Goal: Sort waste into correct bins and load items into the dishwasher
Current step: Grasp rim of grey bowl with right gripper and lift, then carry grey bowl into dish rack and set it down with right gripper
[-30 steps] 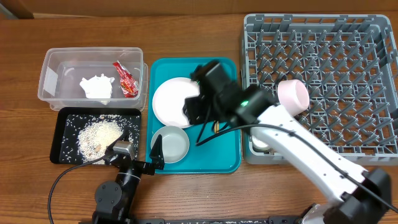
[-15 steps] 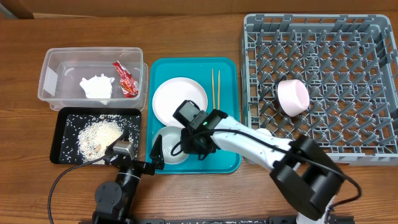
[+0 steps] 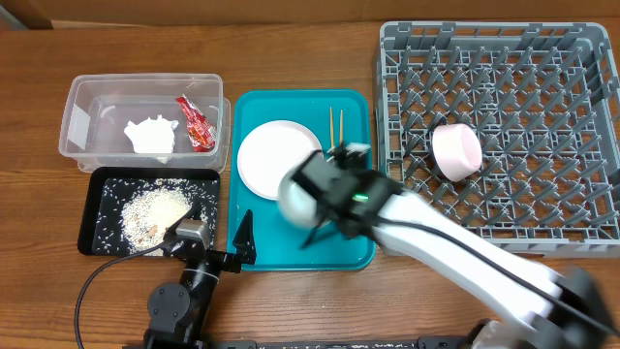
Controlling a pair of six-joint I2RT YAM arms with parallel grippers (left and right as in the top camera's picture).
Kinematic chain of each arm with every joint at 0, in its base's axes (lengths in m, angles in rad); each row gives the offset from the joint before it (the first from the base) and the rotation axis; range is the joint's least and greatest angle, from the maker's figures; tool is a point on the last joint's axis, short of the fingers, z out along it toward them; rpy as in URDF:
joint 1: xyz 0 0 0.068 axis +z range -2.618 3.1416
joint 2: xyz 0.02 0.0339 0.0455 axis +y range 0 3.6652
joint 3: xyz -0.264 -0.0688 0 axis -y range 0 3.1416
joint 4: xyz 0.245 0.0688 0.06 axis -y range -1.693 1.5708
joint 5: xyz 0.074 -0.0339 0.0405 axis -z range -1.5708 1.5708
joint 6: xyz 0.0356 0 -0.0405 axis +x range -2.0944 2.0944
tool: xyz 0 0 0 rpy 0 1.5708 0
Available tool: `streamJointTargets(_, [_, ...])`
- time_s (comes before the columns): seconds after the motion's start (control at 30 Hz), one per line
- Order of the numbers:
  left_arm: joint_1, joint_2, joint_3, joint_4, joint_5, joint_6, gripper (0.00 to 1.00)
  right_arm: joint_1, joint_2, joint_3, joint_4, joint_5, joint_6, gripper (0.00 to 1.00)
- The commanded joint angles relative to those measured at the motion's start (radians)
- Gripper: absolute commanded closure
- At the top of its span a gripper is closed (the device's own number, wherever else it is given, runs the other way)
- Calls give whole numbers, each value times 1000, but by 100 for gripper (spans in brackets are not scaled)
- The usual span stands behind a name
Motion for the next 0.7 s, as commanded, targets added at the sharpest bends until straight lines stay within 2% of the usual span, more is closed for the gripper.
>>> streamJointTargets(0.0, [11,-10,-4,-1,7,-11,0,-50,-156,33,-60,479,11,96])
streamJointTargets(0.1, [11,-10,-4,-1,7,-11,0,-138,-230,33,-134,749,-47,96])
streamJointTargets(0.2, [11,-10,-4,-1,7,-11,0,-277,-243,32,-155,900,-169,96])
streamJointTargets(0.3, [11,-10,-4,-1,7,-11,0,-432,-219,32,-153,902,-243,96])
streamJointTargets(0.47, [11,-10,-4,-1,7,-11,0,-666,-130,31,-151,841,-253,96])
streamJointTargets(0.67, [11,-10,-4,-1,7,-11,0,-759,21,31,-158,810,-256,96])
